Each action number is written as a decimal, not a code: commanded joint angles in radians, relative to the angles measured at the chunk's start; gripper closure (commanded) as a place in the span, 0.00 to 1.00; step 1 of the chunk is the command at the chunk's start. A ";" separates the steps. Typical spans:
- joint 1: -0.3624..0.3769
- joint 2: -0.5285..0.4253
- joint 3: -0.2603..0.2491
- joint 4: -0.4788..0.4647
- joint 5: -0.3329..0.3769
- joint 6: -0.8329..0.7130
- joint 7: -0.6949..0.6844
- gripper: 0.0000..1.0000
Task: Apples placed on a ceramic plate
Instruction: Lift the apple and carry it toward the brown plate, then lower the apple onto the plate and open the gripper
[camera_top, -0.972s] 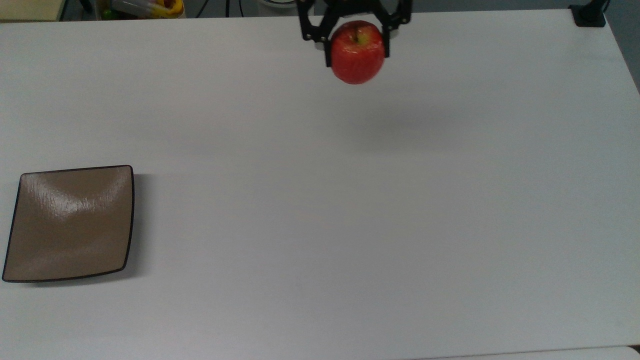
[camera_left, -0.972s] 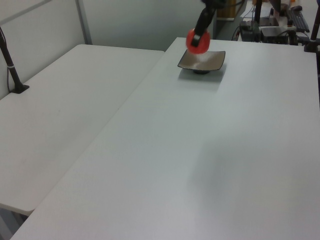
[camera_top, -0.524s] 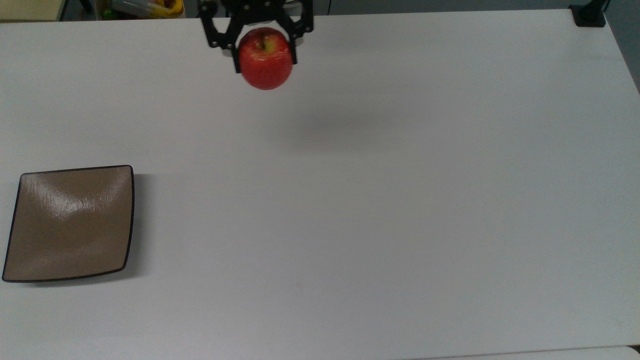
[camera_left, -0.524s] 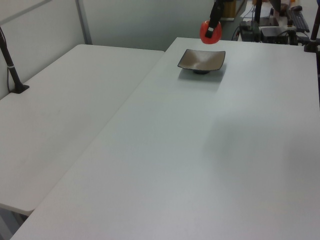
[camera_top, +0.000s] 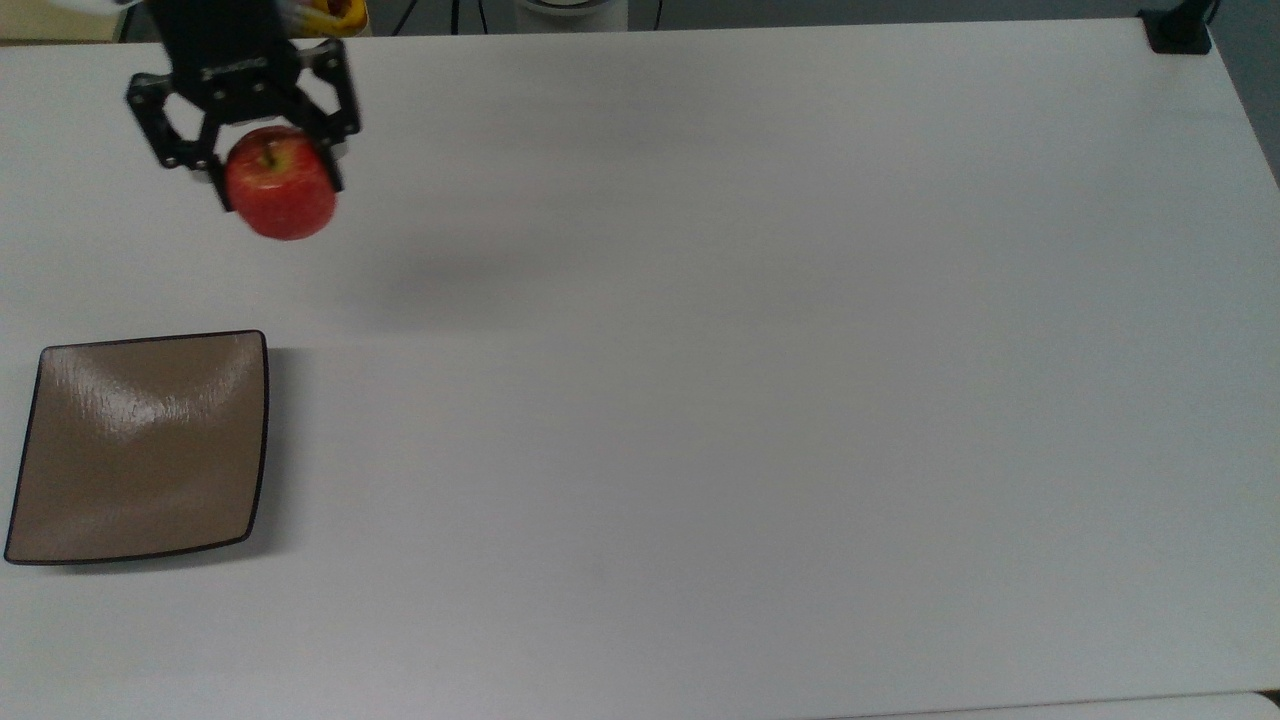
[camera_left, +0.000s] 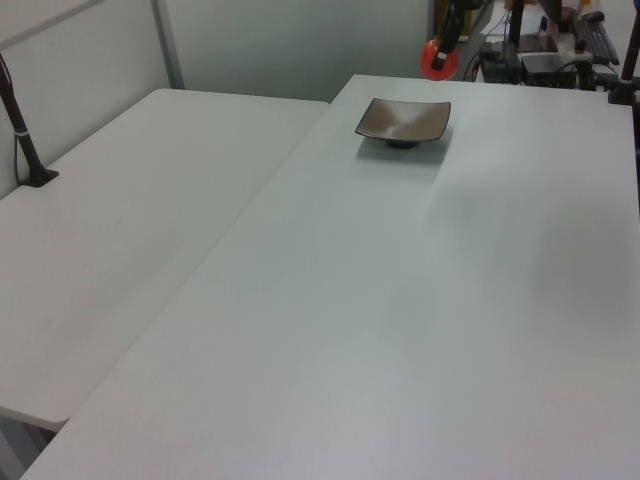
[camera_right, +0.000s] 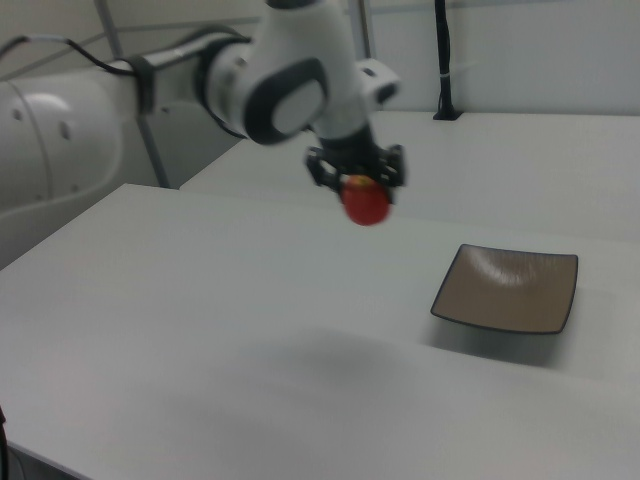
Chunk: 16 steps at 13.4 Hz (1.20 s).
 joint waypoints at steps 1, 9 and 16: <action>-0.033 0.125 -0.001 0.054 0.015 0.193 -0.042 0.70; -0.060 0.378 -0.033 0.150 0.036 0.505 -0.030 0.70; -0.063 0.549 -0.033 0.241 0.033 0.615 -0.035 0.68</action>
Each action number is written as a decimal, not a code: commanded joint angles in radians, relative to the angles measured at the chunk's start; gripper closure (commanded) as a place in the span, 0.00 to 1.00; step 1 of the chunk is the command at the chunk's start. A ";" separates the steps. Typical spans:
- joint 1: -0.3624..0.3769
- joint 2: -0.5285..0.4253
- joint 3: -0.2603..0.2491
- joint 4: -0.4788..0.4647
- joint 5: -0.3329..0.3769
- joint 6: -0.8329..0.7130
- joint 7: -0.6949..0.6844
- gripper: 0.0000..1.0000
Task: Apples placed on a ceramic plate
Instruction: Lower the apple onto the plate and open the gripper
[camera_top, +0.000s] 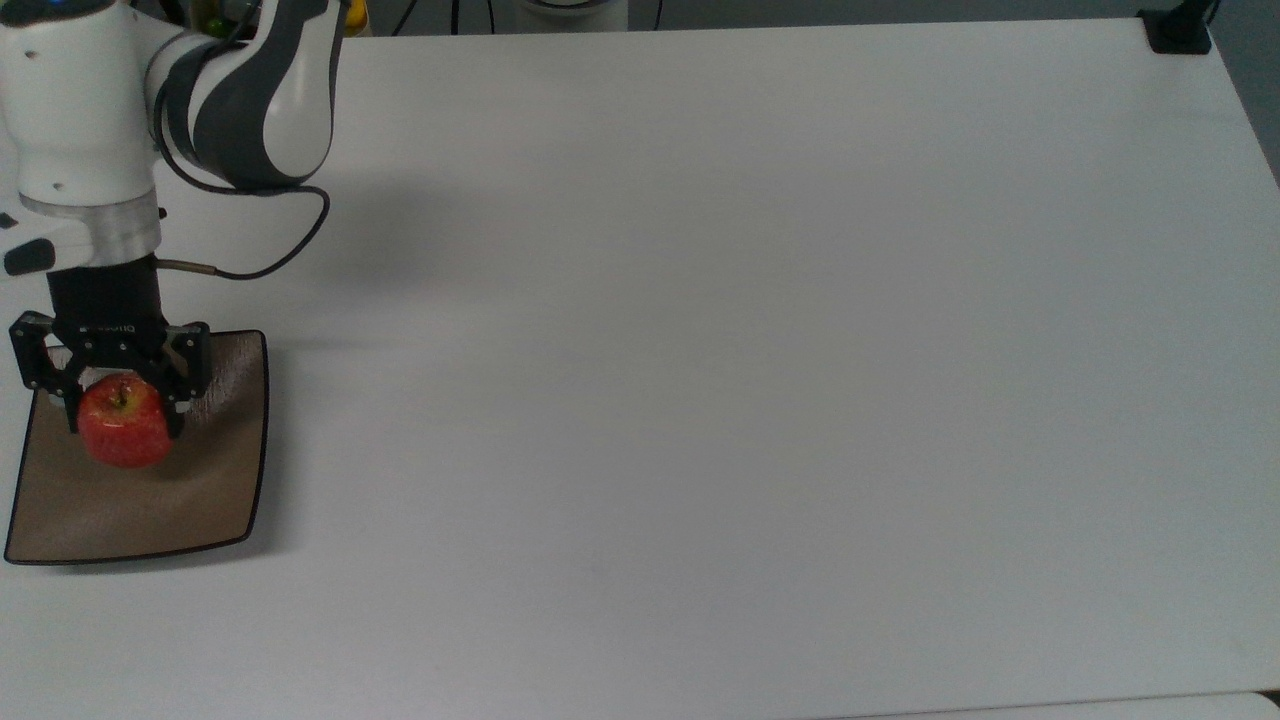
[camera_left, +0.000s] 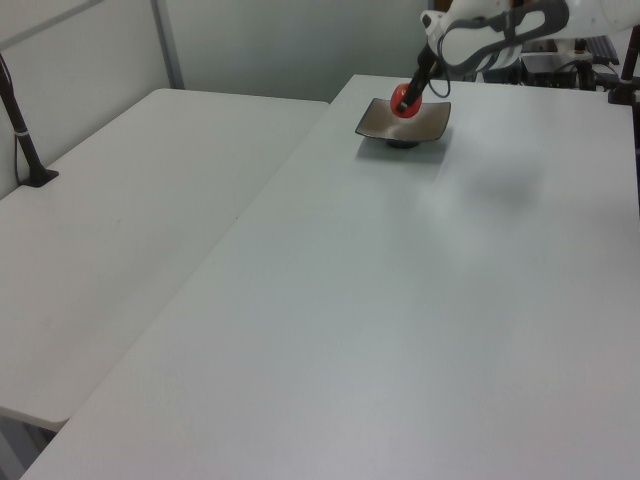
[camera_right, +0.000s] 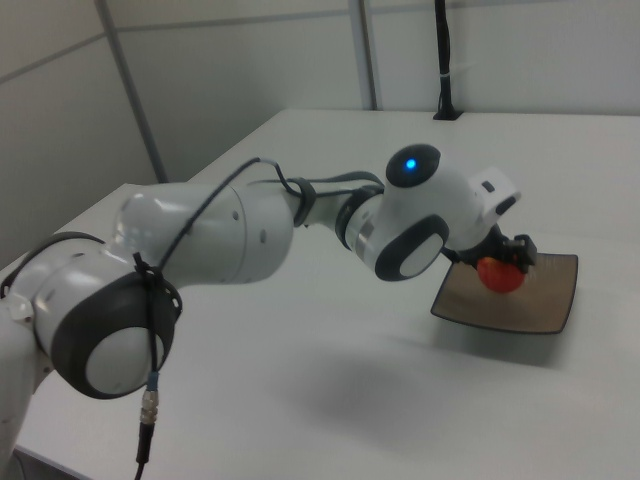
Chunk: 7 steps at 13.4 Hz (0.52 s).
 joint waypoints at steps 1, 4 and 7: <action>0.009 0.061 -0.006 0.050 0.020 0.030 -0.011 0.67; 0.007 0.081 -0.008 0.050 0.018 0.031 -0.014 0.52; 0.009 0.081 -0.008 0.038 0.021 0.070 -0.003 0.00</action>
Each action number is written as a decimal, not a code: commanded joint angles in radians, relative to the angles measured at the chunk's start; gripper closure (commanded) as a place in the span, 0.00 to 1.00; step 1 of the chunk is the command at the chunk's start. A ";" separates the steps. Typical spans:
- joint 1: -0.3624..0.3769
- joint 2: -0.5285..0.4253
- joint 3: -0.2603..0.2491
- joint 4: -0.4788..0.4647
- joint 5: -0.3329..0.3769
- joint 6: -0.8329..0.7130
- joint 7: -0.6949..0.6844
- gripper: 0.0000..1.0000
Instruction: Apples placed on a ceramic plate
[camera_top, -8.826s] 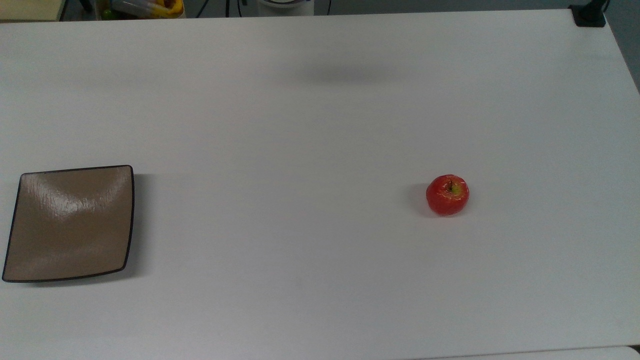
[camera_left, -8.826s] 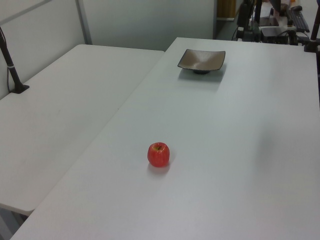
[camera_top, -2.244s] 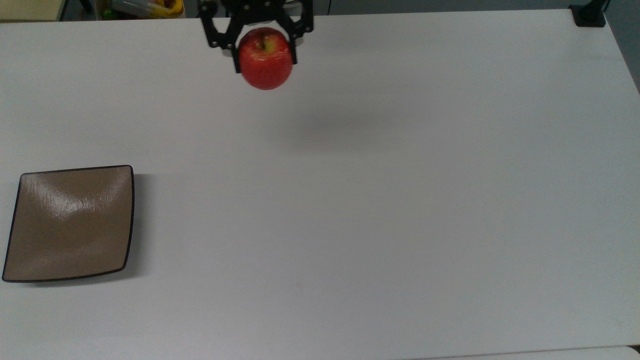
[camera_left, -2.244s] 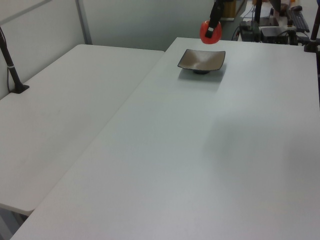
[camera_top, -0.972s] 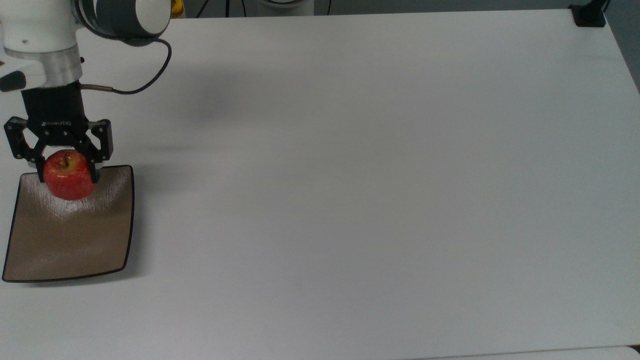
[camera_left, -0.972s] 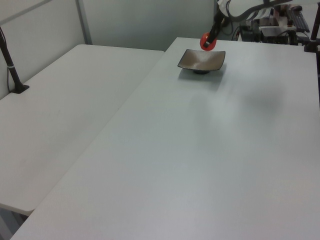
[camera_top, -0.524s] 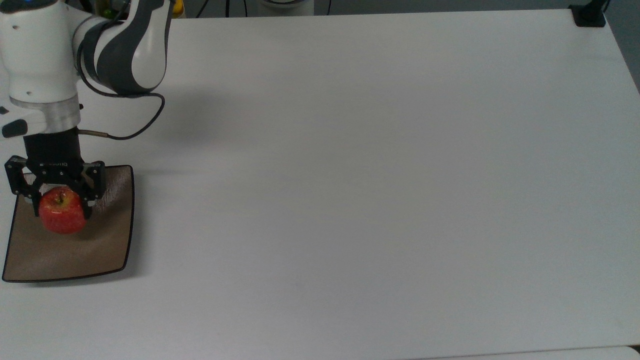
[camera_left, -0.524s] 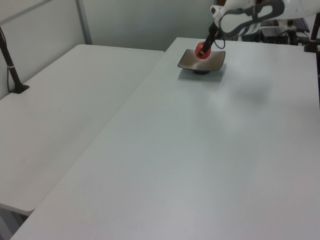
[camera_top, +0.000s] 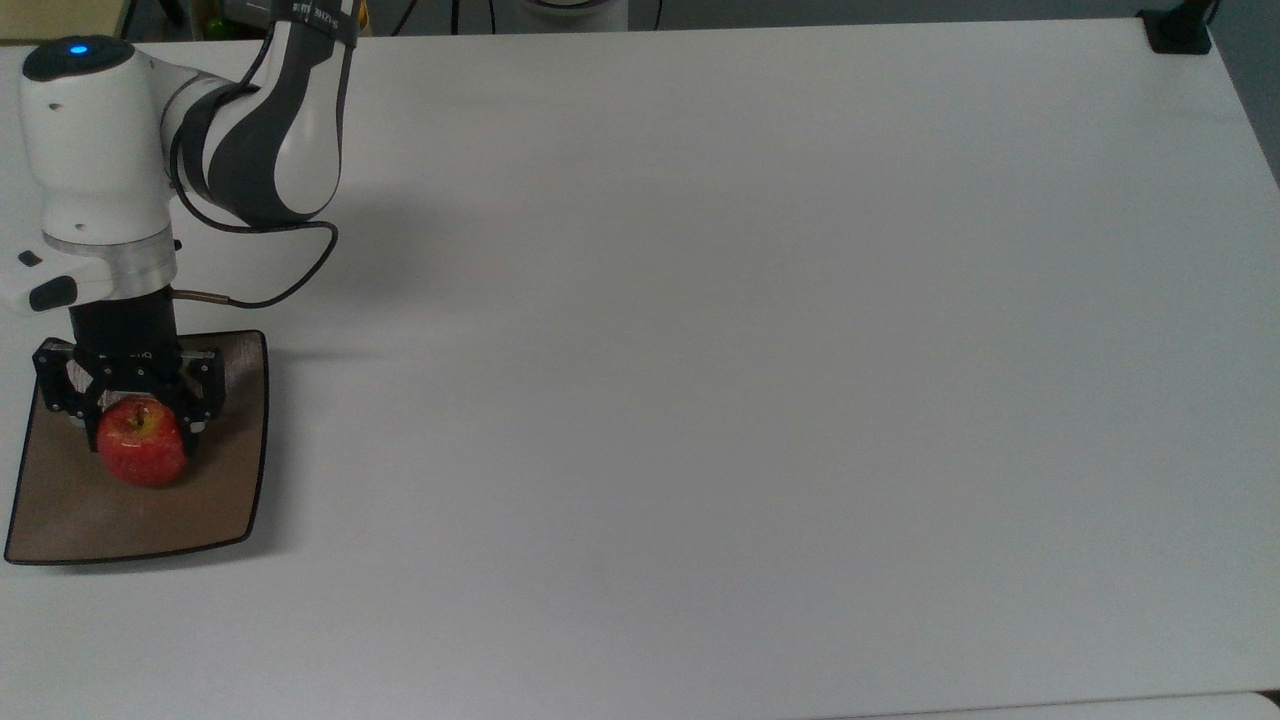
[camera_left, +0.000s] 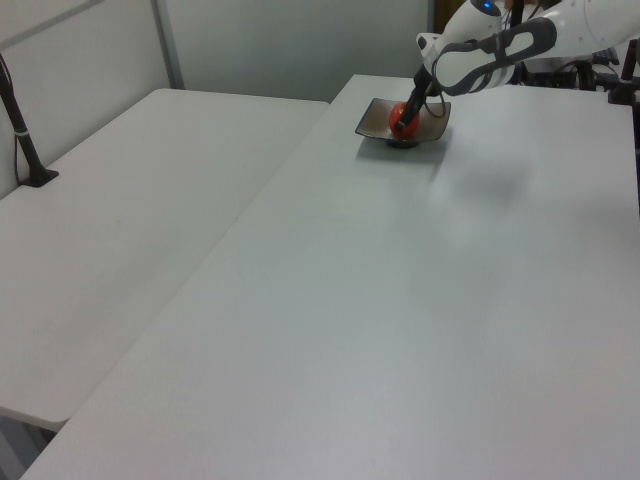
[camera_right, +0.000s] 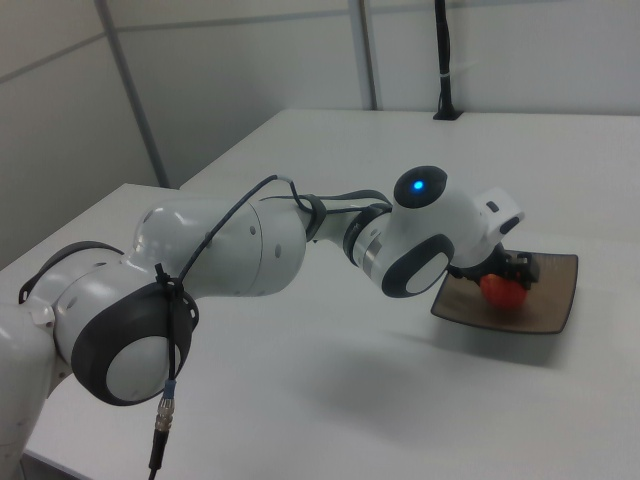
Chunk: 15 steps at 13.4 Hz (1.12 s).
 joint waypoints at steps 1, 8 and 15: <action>0.010 0.013 -0.008 0.009 0.020 0.055 -0.004 0.00; 0.021 -0.124 -0.008 -0.053 0.028 0.046 0.061 0.00; 0.107 -0.548 -0.011 -0.222 0.015 -0.373 0.306 0.00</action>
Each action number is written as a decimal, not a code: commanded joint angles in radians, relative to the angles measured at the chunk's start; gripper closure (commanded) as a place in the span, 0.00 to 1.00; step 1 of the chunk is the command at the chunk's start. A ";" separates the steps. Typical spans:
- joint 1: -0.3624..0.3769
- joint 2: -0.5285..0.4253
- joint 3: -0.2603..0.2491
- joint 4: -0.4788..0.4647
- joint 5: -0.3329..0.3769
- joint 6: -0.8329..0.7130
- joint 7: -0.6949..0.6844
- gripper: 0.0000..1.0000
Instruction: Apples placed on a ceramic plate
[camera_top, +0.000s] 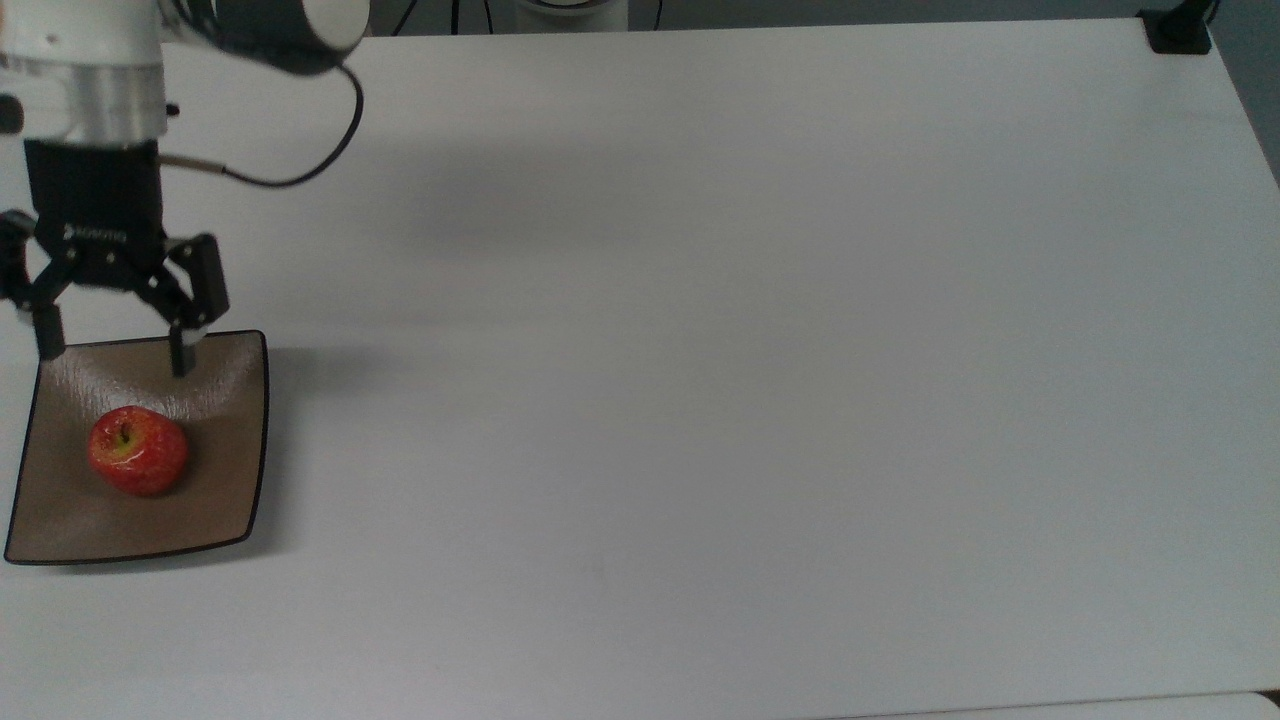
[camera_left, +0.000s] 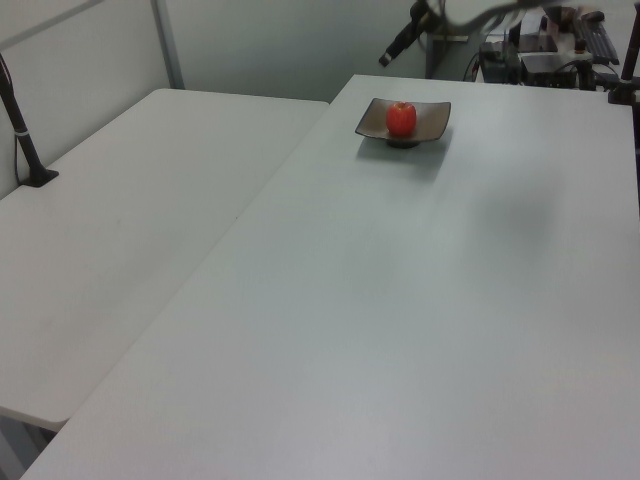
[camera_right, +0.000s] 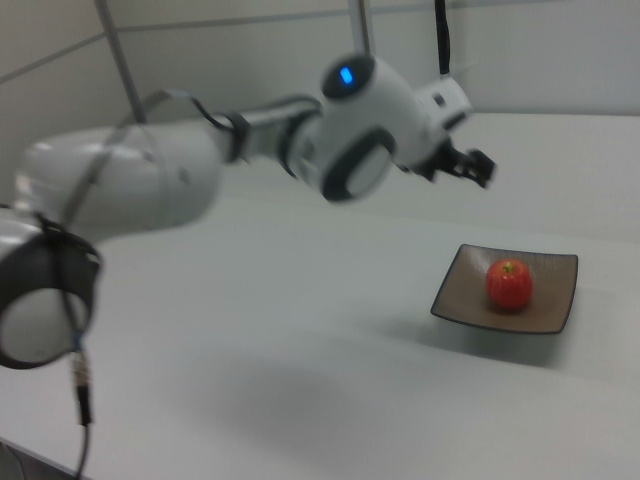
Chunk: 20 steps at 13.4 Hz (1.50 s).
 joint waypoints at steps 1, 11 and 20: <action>0.039 -0.296 -0.013 -0.138 0.014 -0.379 0.098 0.00; 0.223 -0.548 -0.012 -0.141 0.000 -1.067 0.526 0.00; 0.392 -0.560 -0.010 -0.231 -0.123 -1.063 0.516 0.00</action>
